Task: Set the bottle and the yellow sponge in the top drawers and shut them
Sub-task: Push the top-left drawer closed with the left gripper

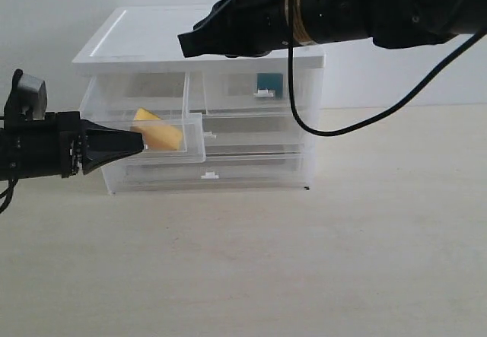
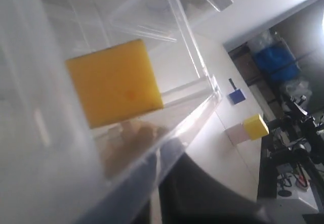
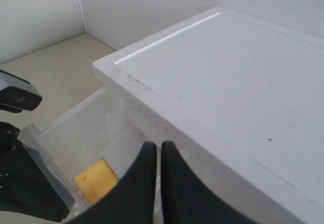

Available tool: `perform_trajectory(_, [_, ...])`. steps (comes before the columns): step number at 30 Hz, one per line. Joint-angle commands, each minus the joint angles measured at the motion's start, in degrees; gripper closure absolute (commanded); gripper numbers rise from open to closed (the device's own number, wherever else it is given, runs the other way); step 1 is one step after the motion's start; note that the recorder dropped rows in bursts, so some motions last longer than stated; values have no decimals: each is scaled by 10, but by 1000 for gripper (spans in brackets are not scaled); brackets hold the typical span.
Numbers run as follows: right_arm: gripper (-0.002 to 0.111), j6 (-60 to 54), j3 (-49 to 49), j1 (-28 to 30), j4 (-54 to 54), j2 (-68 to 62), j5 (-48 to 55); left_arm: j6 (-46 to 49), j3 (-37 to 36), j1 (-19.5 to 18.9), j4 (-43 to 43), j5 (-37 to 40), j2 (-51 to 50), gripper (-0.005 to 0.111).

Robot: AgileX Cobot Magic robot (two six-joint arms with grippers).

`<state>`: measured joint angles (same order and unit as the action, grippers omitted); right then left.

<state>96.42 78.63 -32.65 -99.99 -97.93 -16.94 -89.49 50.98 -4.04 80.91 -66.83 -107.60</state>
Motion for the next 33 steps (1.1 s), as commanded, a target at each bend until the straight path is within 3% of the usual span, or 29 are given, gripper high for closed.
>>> perform_trajectory(1, [108,-10,-4,2,0,7,5,-10,61,-1,-42,88,13,103])
perform_trajectory(7, [108,-28,-12,2,0,7,18,-35,89,-1,-24,84,47,103])
perform_trajectory(12, [108,-47,-53,4,0,7,51,-35,94,-1,-23,151,76,103])
perform_trajectory(25, [108,-58,-93,24,0,-22,72,-48,146,-1,-31,161,13,103])
perform_trajectory(33, [108,-57,-93,24,0,-22,71,-57,163,-1,-8,193,46,103])
